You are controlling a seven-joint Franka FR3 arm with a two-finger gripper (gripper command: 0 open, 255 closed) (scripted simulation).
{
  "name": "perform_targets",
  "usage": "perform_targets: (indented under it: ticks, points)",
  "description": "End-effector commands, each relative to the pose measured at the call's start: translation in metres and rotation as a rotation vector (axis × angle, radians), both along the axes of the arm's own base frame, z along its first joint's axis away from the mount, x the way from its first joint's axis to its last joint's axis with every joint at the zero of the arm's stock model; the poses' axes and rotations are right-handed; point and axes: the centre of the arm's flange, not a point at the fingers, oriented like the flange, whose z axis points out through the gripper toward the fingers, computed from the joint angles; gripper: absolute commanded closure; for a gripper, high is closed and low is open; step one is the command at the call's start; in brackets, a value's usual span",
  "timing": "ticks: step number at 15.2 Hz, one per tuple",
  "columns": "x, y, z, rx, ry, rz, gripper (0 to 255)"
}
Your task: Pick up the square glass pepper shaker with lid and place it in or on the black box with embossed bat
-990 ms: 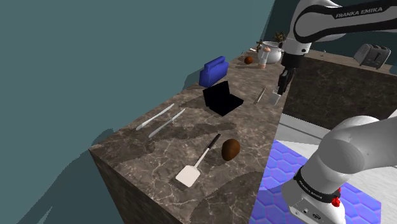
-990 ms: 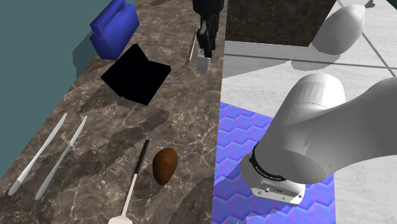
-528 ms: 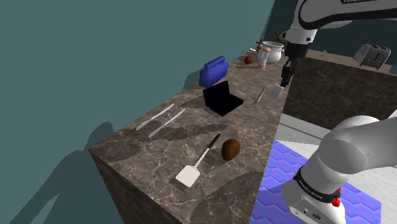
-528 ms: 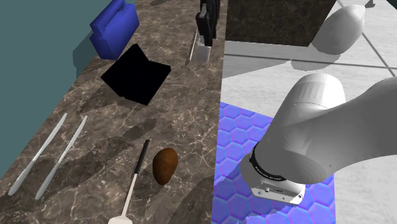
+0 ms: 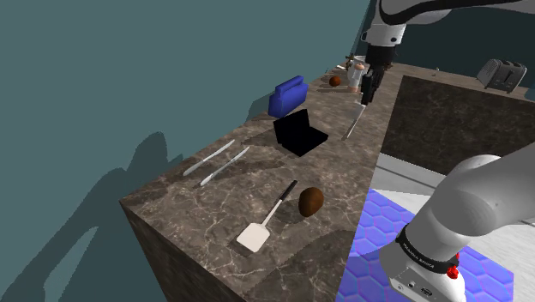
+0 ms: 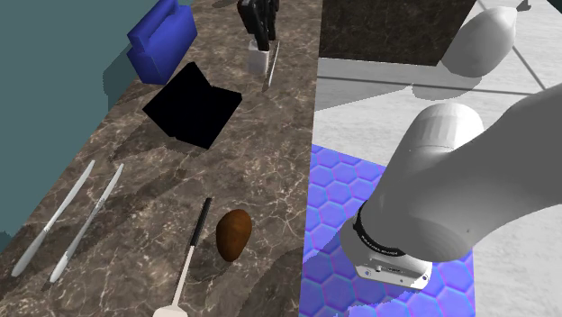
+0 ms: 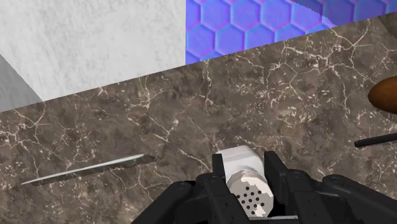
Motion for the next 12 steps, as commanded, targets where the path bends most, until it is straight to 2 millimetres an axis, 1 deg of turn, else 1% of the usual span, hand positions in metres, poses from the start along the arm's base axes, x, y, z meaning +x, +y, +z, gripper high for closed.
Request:
perform_targets:
  ticks: [1,12]
  points:
    - [0.027,0.005,0.005,0.0,0.0,0.0,255]
    - [0.169,0.027,0.025,0.0,0.0,0.0,255]
